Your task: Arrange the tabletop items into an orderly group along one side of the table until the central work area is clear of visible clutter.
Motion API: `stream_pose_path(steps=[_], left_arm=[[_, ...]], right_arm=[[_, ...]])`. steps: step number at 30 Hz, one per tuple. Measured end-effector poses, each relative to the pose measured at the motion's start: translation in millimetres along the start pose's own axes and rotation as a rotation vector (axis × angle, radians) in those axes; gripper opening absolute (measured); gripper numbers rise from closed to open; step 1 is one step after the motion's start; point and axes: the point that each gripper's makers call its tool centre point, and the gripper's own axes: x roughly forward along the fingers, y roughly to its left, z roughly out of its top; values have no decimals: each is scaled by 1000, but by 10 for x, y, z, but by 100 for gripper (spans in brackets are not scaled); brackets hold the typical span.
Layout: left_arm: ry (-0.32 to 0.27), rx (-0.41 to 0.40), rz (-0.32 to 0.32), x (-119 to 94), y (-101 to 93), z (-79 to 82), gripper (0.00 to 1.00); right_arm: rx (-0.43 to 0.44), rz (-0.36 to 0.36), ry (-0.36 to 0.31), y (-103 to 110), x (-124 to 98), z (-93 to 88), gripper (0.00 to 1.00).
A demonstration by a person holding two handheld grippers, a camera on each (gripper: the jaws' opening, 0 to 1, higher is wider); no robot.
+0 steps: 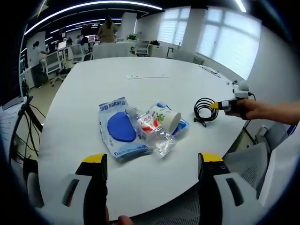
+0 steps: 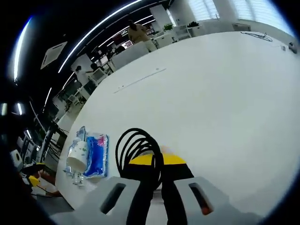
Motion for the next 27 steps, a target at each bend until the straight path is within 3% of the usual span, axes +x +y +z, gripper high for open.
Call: stream_pose_path(steps=[9, 19, 27], left_arm=[[1, -16, 19, -31, 13, -30, 81], [-4, -27, 33, -51, 23, -38, 81], [-8, -31, 31, -34, 5, -37, 81]], right_arm=[[-46, -19, 52, -21, 32, -78, 3], [-87, -55, 53, -111, 35, -46, 2], [-175, -79, 55, -127, -27, 1, 4]])
